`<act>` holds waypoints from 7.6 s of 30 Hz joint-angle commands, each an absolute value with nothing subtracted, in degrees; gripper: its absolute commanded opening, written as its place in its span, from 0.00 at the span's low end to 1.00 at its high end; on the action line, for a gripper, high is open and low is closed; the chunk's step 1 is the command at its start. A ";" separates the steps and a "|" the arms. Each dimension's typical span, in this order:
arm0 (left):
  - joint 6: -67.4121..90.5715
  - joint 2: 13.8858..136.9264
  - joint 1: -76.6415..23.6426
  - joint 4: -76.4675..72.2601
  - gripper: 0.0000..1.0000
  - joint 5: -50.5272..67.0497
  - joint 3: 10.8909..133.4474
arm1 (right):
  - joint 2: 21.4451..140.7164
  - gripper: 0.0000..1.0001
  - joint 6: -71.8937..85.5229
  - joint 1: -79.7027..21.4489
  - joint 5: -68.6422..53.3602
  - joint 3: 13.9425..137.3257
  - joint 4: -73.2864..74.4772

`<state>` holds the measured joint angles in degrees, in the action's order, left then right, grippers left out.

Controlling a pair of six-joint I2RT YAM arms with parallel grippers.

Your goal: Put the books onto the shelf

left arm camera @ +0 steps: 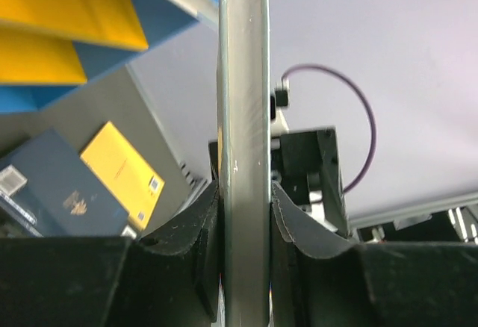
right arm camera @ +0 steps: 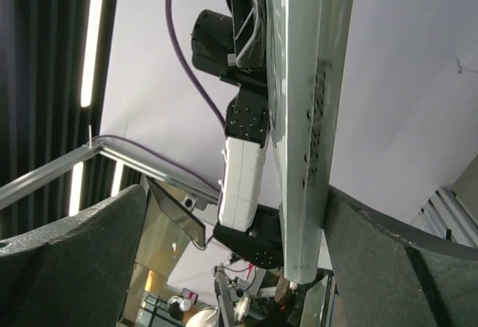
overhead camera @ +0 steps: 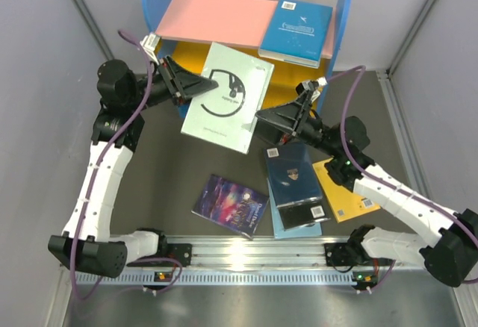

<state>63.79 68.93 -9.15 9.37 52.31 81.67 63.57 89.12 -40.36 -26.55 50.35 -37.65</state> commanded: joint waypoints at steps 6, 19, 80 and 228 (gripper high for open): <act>74.00 70.93 -8.26 -6.24 0.00 47.20 85.17 | 66.17 0.77 87.19 -43.68 -25.40 60.09 -38.50; 75.85 68.56 -8.35 -7.64 0.00 44.65 82.71 | 73.30 0.00 80.44 -45.62 -24.17 72.85 -30.08; 62.76 76.03 1.32 1.48 0.96 43.16 73.21 | 90.53 0.64 68.13 3.25 -43.24 116.99 36.81; 79.29 62.60 -17.94 -21.90 0.75 43.51 43.95 | 55.72 0.00 50.36 -27.41 -34.72 71.88 22.40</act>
<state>86.17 66.89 -20.40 -29.85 42.87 42.46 56.71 57.32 -25.61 -34.96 63.18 21.15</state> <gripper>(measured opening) 0.701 0.228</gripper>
